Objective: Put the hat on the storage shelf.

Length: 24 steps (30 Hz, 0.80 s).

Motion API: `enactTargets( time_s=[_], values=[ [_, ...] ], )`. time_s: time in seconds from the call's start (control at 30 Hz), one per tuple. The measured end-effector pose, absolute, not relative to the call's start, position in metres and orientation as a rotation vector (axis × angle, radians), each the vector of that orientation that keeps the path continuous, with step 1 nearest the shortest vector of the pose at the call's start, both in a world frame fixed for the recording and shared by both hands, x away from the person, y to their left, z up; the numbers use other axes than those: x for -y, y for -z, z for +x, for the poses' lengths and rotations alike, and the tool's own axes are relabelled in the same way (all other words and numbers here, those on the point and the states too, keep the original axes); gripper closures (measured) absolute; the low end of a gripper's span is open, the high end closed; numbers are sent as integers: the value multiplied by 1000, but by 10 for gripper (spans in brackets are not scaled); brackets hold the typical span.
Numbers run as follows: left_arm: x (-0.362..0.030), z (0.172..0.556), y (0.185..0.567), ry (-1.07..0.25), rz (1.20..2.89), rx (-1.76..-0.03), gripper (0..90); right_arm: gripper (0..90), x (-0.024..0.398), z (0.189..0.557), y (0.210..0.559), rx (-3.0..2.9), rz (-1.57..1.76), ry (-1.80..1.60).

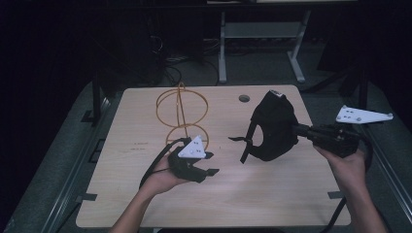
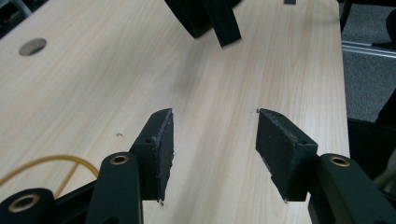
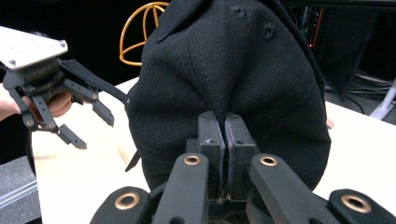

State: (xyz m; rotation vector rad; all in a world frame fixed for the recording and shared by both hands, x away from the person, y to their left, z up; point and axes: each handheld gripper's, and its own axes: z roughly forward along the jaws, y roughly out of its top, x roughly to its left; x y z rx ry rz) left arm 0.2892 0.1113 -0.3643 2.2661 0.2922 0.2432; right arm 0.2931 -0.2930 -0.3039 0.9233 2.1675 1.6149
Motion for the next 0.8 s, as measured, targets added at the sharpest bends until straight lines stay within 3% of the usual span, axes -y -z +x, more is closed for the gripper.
enactTargets(
  time_s=[0.8],
  values=[
    [-119,284,401,-222,2295,-323,403,876,254,320,257,-2227,814,-1594]
  ],
)
